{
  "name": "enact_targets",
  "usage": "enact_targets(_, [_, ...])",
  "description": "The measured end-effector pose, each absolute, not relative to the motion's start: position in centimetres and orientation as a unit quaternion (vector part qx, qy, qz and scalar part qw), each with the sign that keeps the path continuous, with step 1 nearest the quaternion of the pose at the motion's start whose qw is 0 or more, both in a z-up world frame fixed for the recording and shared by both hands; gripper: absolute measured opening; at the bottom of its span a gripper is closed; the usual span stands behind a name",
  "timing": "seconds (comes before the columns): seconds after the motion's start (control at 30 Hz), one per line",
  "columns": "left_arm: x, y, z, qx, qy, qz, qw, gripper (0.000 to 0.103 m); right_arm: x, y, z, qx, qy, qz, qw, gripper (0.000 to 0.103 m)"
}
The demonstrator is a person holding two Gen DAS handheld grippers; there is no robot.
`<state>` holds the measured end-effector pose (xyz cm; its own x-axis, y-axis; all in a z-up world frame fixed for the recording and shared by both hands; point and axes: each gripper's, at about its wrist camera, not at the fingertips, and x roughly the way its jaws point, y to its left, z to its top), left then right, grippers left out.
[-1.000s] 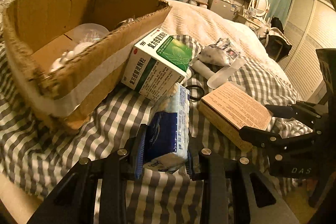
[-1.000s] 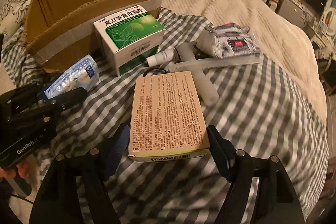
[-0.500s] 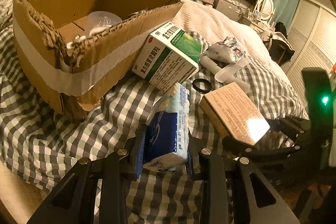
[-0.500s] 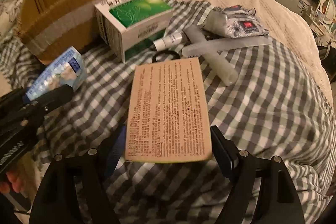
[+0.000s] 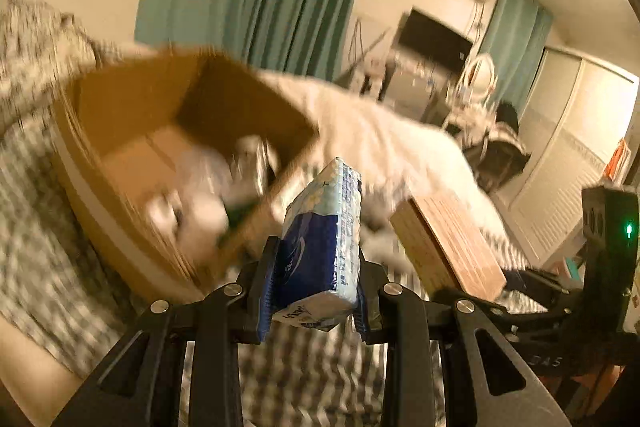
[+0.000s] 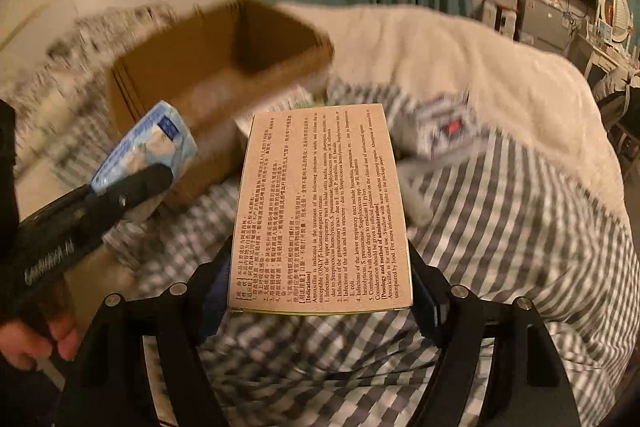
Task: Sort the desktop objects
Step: 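Carry the tissue pack and tan box into the cardboard box and open both tools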
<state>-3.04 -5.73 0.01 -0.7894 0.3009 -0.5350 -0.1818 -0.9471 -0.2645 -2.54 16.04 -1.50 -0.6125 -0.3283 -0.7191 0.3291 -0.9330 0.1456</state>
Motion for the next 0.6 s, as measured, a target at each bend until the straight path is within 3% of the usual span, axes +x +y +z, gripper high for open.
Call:
enact_targets(0.2, [-7.9, -9.6, 3.5, -0.281, -0.064, 0.953, 0.090, 0.032, -5.7, 12.9, 3.3, 0.372, -0.006, -0.902, 0.219, 0.075])
enact_targets(0.4, [-11.1, -14.3, 0.2, -0.318, -0.085, 0.942, 0.062, 0.032, -11.7, 6.9, 4.3, 0.370, -0.034, -0.891, 0.261, 0.075])
enact_targets(0.5, [-11.4, -15.5, -0.9, -0.317, -0.106, 0.941, 0.057, 0.039, -14.0, 4.4, 3.7, 0.362, -0.044, -0.889, 0.275, 0.076])
enact_targets(0.57, [-11.2, -15.2, -1.0, -0.313, -0.093, 0.943, 0.068, 0.054, -14.6, 3.4, 3.4, 0.341, -0.066, -0.892, 0.290, 0.077])
enact_targets(0.6, [-11.1, -14.9, -0.8, -0.317, -0.088, 0.941, 0.077, 0.060, -14.6, 3.2, 3.3, 0.338, -0.069, -0.894, 0.286, 0.083])
